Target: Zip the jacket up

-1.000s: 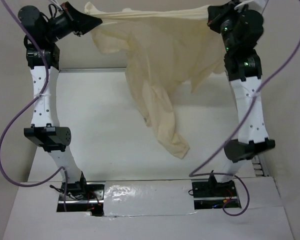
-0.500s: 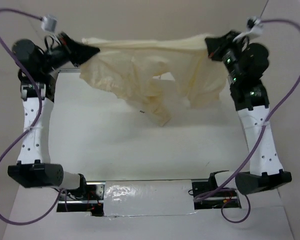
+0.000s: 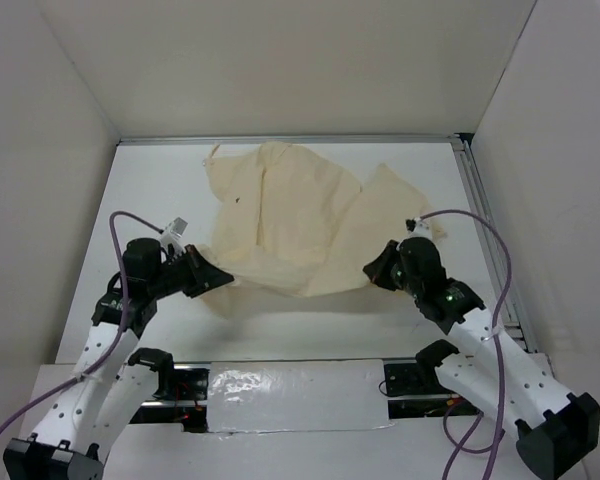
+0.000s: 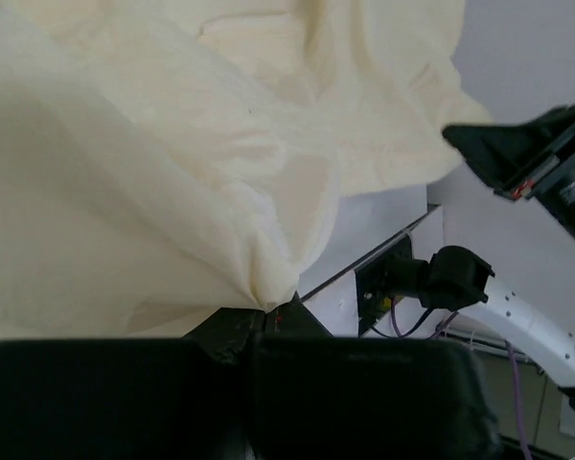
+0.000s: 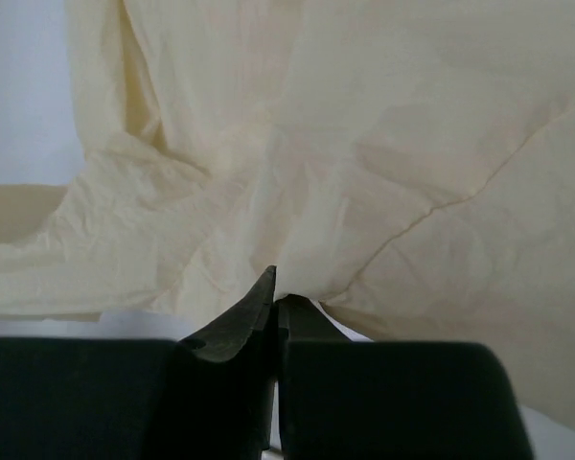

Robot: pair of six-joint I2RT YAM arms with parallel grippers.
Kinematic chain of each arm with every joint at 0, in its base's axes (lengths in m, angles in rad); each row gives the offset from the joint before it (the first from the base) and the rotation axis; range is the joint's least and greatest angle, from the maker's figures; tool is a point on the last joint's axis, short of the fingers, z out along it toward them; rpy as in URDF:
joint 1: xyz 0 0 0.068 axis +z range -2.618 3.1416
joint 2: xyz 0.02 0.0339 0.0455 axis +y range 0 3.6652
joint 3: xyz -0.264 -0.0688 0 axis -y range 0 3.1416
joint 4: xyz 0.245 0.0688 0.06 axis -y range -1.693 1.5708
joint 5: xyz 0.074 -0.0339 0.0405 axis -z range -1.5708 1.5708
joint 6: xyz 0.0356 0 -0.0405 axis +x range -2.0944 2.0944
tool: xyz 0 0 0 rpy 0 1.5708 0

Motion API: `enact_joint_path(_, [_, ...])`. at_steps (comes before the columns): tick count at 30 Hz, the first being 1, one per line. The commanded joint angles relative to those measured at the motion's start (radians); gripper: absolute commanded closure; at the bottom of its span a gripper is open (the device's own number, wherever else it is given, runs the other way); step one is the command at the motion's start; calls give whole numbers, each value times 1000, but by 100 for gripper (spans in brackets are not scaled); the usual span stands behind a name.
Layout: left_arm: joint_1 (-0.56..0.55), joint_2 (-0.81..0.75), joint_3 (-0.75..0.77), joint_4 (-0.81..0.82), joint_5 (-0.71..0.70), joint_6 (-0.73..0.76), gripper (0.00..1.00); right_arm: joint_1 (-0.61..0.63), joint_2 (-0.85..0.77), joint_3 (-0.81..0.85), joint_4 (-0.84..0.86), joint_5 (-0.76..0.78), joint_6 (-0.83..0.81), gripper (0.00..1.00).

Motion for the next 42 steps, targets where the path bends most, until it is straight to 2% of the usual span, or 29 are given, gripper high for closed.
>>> enact_joint_path(1, [-24, -82, -14, -180, -158, -163, 100, 80, -26, -106, -97, 15, 150, 91])
enact_joint_path(4, [-27, -133, -2, -299, -239, -234, 99, 140, -40, -148, -143, -4, 196, 77])
enact_joint_path(6, [-27, -125, 23, -338, -270, -249, 83, 169, -37, -131, -163, -24, 189, 64])
enact_joint_path(7, [-27, -116, 53, -362, -282, -245, 44, 186, -25, -114, -195, -24, 166, 49])
enact_joint_path(8, [-29, -102, 76, -382, -305, -251, 20, 193, -14, -94, -215, -9, 155, 41])
enact_joint_path(9, [-27, -67, 121, -436, -318, -262, 1, 198, 7, -39, -240, 8, 147, 19])
enact_joint_path(13, [-27, 15, 242, -513, -367, -257, 1, 197, 61, 147, -370, 146, 106, 2])
enact_joint_path(16, [-29, 30, 273, -449, -352, -188, 1, 169, 111, 262, -383, 287, 91, 0])
enact_joint_path(19, [-29, 42, 262, -335, -257, -119, 1, 62, 220, 331, -342, 347, 54, 0])
enact_joint_path(21, [-30, 80, 279, -321, -188, -84, 1, -47, 335, 369, -312, 355, 49, 0])
enact_joint_path(22, [-29, 94, 290, -315, -174, -70, 1, -47, 378, 383, -303, 348, 45, 0])
enact_joint_path(23, [-29, 117, 308, -332, -177, -58, 1, -157, 467, 417, -302, 338, 41, 0])
enact_joint_path(26, [-33, 133, 392, -419, -302, -58, 1, -265, 635, 470, -294, 332, 29, 0])
enact_joint_path(28, [-33, 114, 443, -418, -376, -35, 1, -297, 713, 513, -297, 353, 29, 0])
enact_joint_path(31, [-35, 108, 481, -369, -332, -4, 1, -357, 869, 556, -305, 349, 37, 0])
enact_joint_path(33, [-35, 131, 489, -306, -275, 33, 1, -391, 955, 589, -291, 334, 29, 4])
enact_joint_path(37, [-38, 252, 442, -183, -24, 62, 1, -411, 960, 555, -205, 217, -8, 51])
enact_joint_path(38, [-62, 303, 357, -110, 45, 57, 1, -411, 936, 561, -170, 181, -52, 59])
enact_joint_path(40, [-73, 358, 286, -32, 127, 50, 1, -411, 914, 599, -160, 133, -101, 69])
enact_joint_path(42, [-78, 455, 210, 117, 245, 50, 1, -397, 871, 684, -171, 102, -156, 90])
